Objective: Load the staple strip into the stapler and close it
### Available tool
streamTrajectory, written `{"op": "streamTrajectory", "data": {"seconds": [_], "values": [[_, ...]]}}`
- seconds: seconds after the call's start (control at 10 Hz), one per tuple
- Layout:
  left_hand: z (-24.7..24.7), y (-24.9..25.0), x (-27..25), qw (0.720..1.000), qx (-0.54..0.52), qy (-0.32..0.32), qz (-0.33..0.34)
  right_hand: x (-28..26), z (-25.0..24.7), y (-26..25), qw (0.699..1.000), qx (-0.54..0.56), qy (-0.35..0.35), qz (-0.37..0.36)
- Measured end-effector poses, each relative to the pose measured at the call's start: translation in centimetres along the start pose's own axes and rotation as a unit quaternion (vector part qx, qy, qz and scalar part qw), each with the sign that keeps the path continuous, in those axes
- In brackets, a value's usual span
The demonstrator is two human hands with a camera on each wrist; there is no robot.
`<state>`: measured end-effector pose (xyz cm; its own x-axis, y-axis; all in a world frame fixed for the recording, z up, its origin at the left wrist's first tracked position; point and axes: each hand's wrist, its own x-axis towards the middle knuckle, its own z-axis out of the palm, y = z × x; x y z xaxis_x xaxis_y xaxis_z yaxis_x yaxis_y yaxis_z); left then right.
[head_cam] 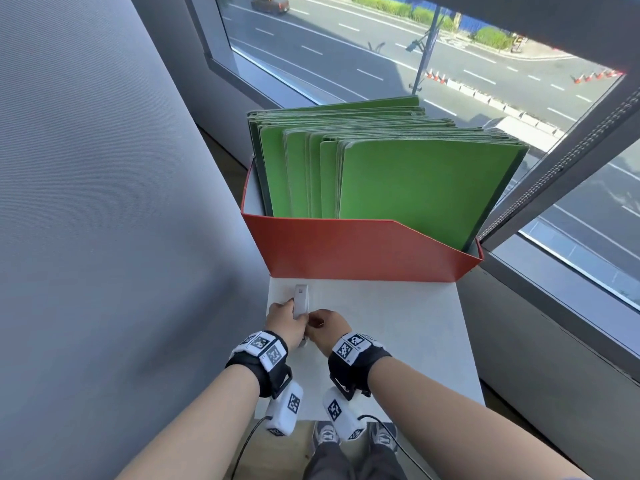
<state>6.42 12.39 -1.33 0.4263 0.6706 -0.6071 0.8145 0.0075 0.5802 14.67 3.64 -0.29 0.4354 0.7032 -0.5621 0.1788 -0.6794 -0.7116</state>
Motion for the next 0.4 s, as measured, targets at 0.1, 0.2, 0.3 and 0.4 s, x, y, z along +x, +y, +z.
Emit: {"op": "streamTrajectory", "data": {"seconds": [0.1,0.2,0.3,0.4], "values": [[0.0,0.2,-0.5,1.000,0.016,0.007,0.004,-0.6,-0.9,-0.2,1.000,0.008,-0.008,0.007],[0.3,-0.6,-2.0,1.000,0.012,0.019,0.016,-2.4,-3.8,-0.7,1.000,0.015,0.006,-0.017],[0.8,-2.6,-3.8,0.998,0.051,0.020,0.027,-6.5,-9.8,-3.6,0.993,0.019,0.054,-0.107],[2.0,-5.5,-6.9,0.988,0.133,0.023,0.074,-13.1,-17.6,-7.8,0.956,0.052,0.135,-0.255]]}}
